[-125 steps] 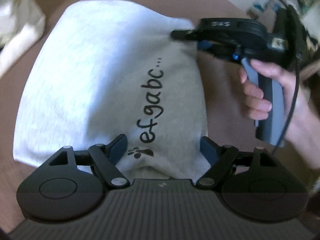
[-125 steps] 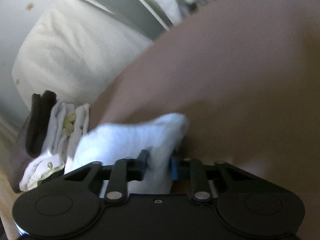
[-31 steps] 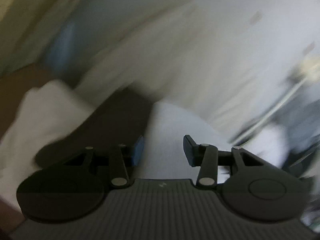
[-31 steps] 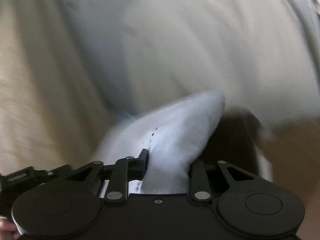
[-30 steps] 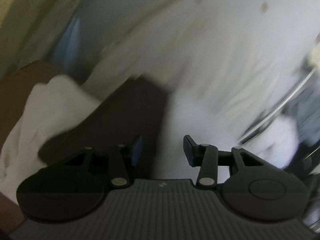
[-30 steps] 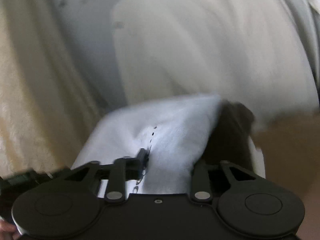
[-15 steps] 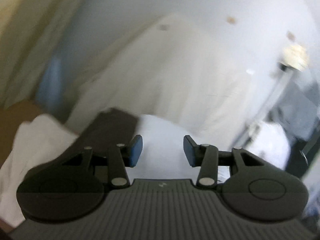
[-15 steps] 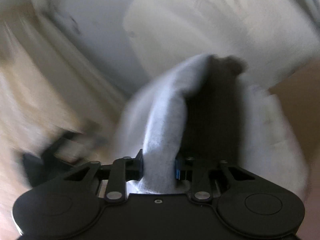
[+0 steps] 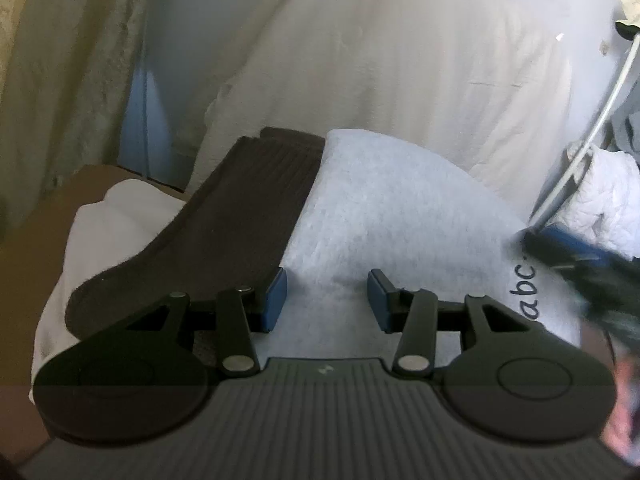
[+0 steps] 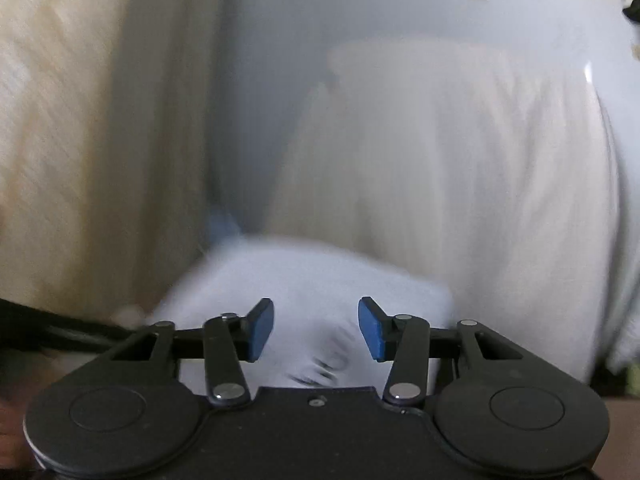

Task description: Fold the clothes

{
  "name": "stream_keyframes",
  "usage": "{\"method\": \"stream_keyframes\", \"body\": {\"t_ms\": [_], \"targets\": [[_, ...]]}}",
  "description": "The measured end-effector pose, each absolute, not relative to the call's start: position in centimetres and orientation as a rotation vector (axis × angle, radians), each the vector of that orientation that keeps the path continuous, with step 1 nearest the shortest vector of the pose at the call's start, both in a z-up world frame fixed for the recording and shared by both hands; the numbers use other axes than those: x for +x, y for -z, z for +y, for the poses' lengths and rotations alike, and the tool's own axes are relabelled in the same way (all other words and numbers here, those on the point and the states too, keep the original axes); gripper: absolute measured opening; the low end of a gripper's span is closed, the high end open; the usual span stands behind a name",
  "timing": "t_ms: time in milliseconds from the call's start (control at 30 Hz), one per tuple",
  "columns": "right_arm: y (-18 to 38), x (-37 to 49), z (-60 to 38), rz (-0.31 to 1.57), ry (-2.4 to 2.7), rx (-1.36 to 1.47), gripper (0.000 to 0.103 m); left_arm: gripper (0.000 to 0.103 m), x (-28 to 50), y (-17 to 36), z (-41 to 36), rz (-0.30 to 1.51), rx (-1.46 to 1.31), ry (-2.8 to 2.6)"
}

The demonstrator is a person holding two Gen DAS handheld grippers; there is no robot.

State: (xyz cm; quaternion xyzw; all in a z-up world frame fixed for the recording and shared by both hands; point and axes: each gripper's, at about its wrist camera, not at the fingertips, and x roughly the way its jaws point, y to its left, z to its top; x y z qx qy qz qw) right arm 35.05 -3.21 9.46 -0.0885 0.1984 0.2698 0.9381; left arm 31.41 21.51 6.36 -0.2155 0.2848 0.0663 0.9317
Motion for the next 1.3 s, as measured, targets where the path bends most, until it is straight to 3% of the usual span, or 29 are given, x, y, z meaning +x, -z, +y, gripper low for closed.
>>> {"method": "stream_keyframes", "body": {"t_ms": [133, 267, 400, 500, 533, 600, 667, 867, 967, 1100, 1300], "targets": [[-5.3, 37.0, -4.5, 0.489, -0.534, -0.084, 0.048, 0.049, 32.0, -5.6, 19.7, 0.606, -0.451, -0.132], [-5.6, 35.4, -5.7, 0.471, -0.516, 0.014, 0.048, 0.051, 32.2, -5.6, 19.4, 0.614, -0.448, -0.154], [-5.1, 28.3, -5.0, 0.405, -0.479, -0.067, 0.064, 0.051, 31.9, -5.6, 20.0, 0.611, -0.482, -0.162], [-3.6, 23.0, -5.6, 0.422, -0.432, -0.106, 0.064, 0.052, 31.3, -6.1, 19.9, 0.607, -0.486, -0.151], [-4.3, 21.7, -6.4, 0.444, -0.441, -0.061, 0.064, 0.054, 30.7, -6.7, 19.4, 0.608, -0.464, -0.155], [-5.6, 19.0, -8.1, 0.487, -0.458, 0.031, 0.064, 0.07, 30.3, -7.5, 18.2, 0.622, -0.412, -0.162], [-6.8, 17.2, -9.2, 0.49, -0.447, 0.07, 0.065, 0.077, 29.9, -8.3, 17.1, 0.638, -0.367, -0.163], [-9.7, 12.2, -10.0, 0.509, -0.282, -0.007, 0.068, 0.089, 26.1, -10.3, 13.7, 0.651, -0.268, -0.193], [-10.3, 10.0, -10.6, 0.529, -0.233, 0.002, 0.068, 0.09, 23.9, -10.5, 11.3, 0.667, -0.159, -0.226], [-10.1, 9.5, -11.4, 0.569, -0.191, 0.01, 0.069, 0.103, 21.3, -10.5, 8.1, 0.673, -0.013, -0.315], [-9.5, 8.2, -12.7, 0.624, -0.157, 0.075, 0.069, 0.103, 18.4, -7.3, 6.5, 0.791, -0.032, -0.292]]}}
